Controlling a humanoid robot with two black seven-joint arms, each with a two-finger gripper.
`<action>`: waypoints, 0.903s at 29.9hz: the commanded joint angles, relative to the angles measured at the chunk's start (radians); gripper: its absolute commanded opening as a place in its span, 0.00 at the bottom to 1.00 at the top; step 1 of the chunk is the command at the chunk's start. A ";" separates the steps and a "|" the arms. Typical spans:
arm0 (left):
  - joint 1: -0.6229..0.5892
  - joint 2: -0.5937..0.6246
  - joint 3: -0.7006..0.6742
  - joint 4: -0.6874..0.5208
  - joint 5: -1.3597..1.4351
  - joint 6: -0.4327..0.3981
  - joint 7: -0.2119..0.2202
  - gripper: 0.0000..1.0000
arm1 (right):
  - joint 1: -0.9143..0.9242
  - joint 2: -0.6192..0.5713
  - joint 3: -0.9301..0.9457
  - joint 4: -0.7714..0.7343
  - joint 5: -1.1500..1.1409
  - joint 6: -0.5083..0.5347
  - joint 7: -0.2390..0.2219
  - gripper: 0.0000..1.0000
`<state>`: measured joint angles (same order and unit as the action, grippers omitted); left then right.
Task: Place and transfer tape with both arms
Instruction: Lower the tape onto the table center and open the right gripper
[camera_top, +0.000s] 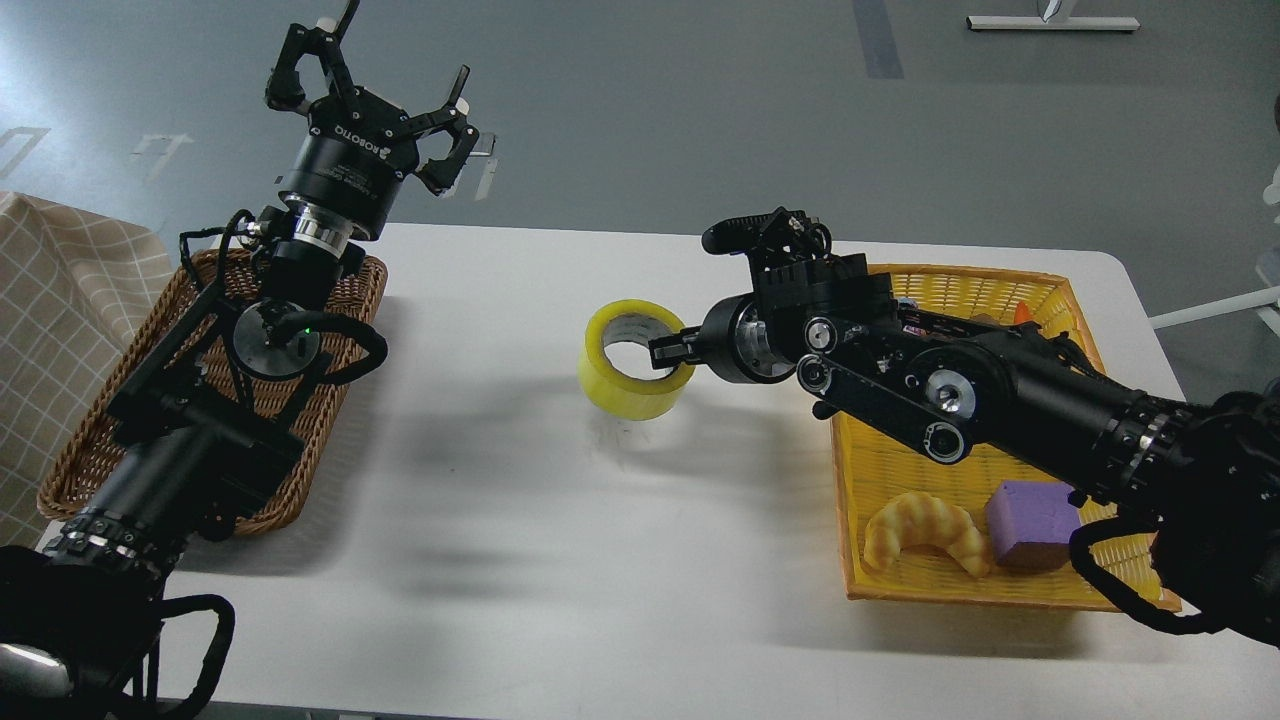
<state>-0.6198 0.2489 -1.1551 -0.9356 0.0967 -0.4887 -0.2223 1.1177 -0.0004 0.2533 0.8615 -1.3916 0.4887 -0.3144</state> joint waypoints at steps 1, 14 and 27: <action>0.000 0.000 0.000 0.000 0.000 0.000 0.000 0.98 | -0.013 0.000 -0.012 -0.025 -0.001 0.000 0.000 0.00; 0.002 0.000 -0.001 -0.017 0.000 0.000 0.000 0.98 | -0.022 0.000 -0.032 -0.012 0.005 0.000 0.003 0.00; 0.000 -0.030 0.000 -0.017 0.000 0.000 0.000 0.98 | -0.026 0.000 -0.037 0.047 0.006 0.000 0.003 0.00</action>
<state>-0.6189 0.2205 -1.1552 -0.9527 0.0967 -0.4887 -0.2226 1.0934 0.0001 0.2184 0.9105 -1.3851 0.4887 -0.3112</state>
